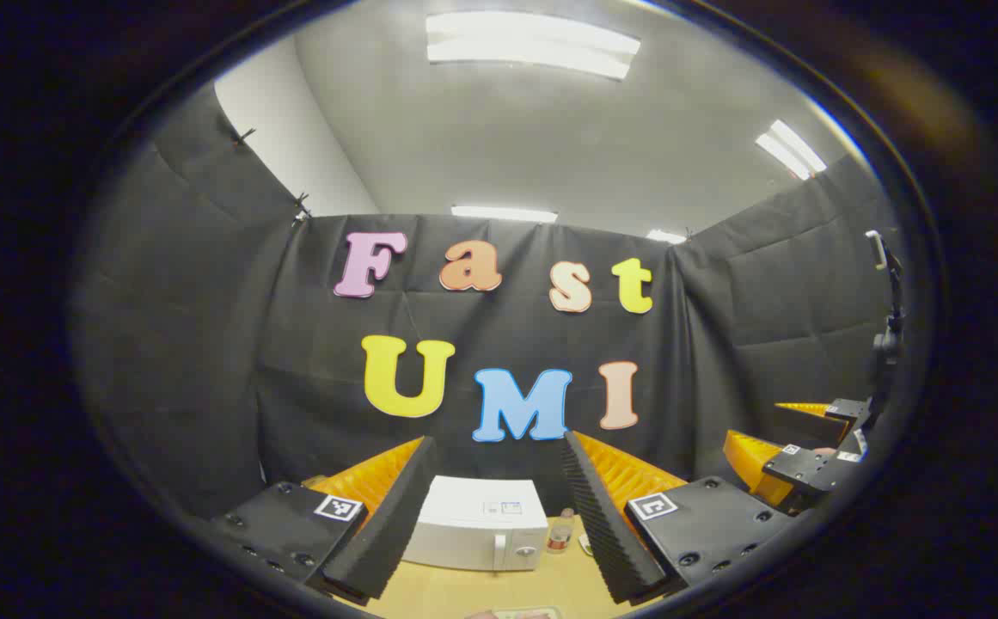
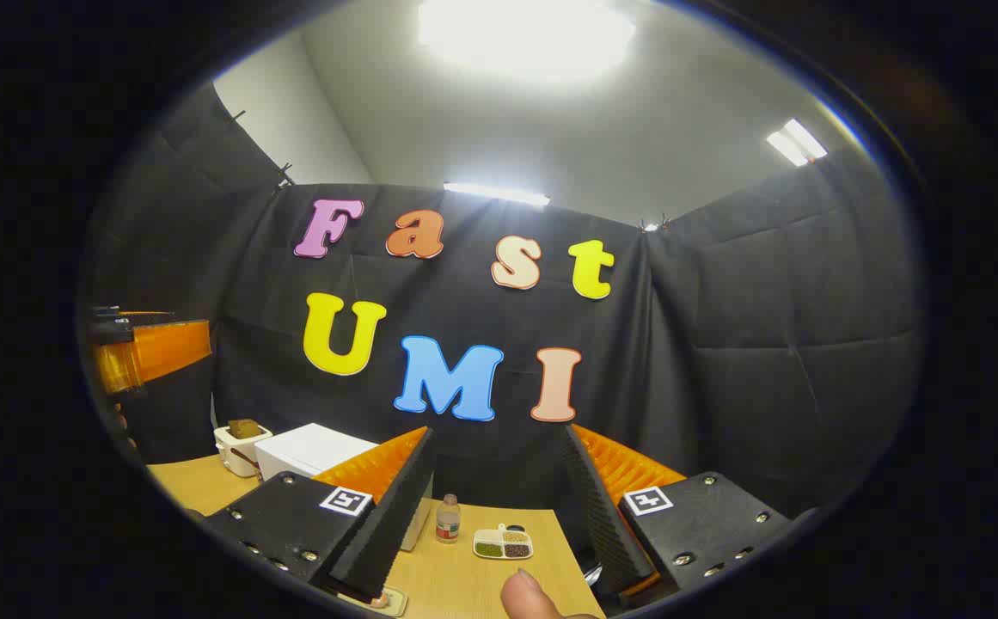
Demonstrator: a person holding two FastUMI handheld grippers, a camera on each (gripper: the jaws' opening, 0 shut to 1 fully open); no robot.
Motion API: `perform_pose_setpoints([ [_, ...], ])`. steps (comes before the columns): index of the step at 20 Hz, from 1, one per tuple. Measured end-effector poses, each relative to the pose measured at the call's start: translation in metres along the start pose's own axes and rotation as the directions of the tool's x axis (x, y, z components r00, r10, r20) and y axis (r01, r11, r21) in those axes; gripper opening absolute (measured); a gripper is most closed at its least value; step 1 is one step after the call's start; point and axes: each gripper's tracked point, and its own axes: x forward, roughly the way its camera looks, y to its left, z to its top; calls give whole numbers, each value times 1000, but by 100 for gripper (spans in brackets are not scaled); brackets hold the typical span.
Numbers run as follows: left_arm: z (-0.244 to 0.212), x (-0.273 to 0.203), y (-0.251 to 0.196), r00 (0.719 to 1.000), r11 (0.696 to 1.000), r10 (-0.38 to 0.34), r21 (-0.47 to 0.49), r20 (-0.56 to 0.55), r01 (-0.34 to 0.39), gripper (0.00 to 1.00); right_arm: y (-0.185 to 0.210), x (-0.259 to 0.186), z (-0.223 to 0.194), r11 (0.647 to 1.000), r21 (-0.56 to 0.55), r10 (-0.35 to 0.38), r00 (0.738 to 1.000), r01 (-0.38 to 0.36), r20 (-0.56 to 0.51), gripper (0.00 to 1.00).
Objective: Open the microwave oven with the left hand, put the food in, and close the microwave oven.
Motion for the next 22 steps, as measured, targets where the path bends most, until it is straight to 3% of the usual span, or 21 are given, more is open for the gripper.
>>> perform_pose_setpoints([
  [7,-13,0,-2,999,1000,-3,-25,-36,2,99,-7,-1,-3,999,36,2,1000,-1,-28,91],
  [8,-18,1,-8,999,1000,0,-15,-50,-1,94,-12,-1,-2,1000,30,9,1000,-8,-20,91],
  [12,-19,7,-37,997,999,31,41,-65,-28,94,-44,10,-5,999,33,15,1000,-15,2,91],
  [19,-38,8,-81,990,989,89,124,-105,-75,93,-62,25,-39,994,59,91,996,-90,-13,91],
  [22,-58,10,-90,986,996,76,63,-148,-67,95,-61,25,-45,990,75,122,992,-120,-31,91],
])
